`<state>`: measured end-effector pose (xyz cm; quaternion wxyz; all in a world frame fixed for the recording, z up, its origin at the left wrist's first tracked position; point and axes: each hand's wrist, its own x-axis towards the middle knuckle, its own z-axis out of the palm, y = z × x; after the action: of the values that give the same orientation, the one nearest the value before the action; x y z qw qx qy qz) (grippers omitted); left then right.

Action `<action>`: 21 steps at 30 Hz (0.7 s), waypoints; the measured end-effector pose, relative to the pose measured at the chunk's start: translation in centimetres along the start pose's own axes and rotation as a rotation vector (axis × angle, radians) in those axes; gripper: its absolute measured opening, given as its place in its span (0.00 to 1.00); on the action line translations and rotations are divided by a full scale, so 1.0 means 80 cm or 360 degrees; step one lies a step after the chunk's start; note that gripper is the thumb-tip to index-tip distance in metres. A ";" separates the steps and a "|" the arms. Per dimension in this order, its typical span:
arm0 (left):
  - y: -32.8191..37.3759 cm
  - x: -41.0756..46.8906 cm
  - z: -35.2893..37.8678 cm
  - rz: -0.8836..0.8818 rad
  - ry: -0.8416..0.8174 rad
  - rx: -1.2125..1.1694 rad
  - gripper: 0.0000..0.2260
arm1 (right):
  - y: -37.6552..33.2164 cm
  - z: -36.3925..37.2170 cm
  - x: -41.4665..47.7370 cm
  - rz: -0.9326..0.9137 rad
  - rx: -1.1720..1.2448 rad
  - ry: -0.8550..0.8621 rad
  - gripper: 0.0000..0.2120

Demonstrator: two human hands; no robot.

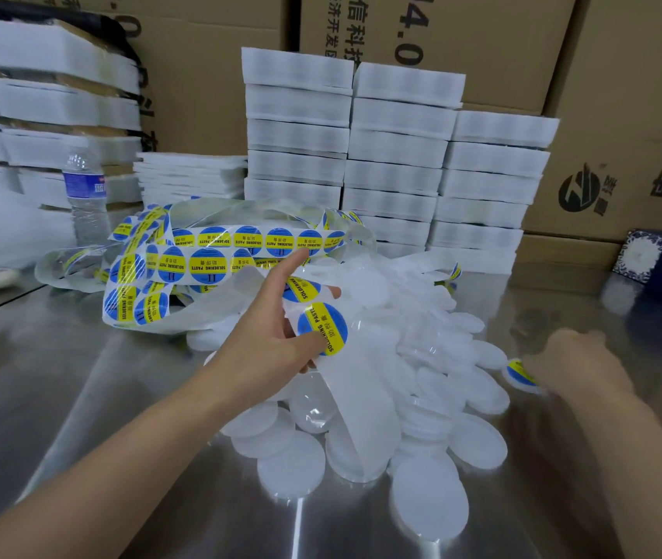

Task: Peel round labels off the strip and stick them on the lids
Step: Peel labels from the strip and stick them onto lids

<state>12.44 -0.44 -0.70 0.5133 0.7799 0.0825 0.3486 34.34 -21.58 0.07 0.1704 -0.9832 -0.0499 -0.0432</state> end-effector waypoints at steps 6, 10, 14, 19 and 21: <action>0.000 -0.008 0.005 0.0141 -0.0221 -0.0001 0.36 | -0.055 -0.003 -0.060 -0.0994 0.0618 0.0501 0.05; 0.003 -0.013 0.002 0.0228 -0.0148 0.0343 0.35 | -0.085 0.004 -0.118 -0.1666 0.0983 0.0569 0.05; 0.000 -0.013 0.001 0.0411 -0.0207 0.0625 0.37 | -0.091 0.018 -0.143 -0.1934 0.0937 0.0687 0.08; -0.007 -0.016 0.001 0.0581 -0.0212 0.0901 0.36 | -0.094 0.026 -0.147 -0.2019 0.0789 0.0859 0.10; -0.005 -0.017 0.001 0.0651 -0.0202 0.0974 0.37 | -0.094 0.029 -0.148 -0.2009 0.0775 0.0877 0.09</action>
<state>11.60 -0.95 -1.69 0.1804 0.9176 -0.0067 0.3541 21.96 -14.76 -0.82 0.3333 -0.6549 -0.5705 -0.3667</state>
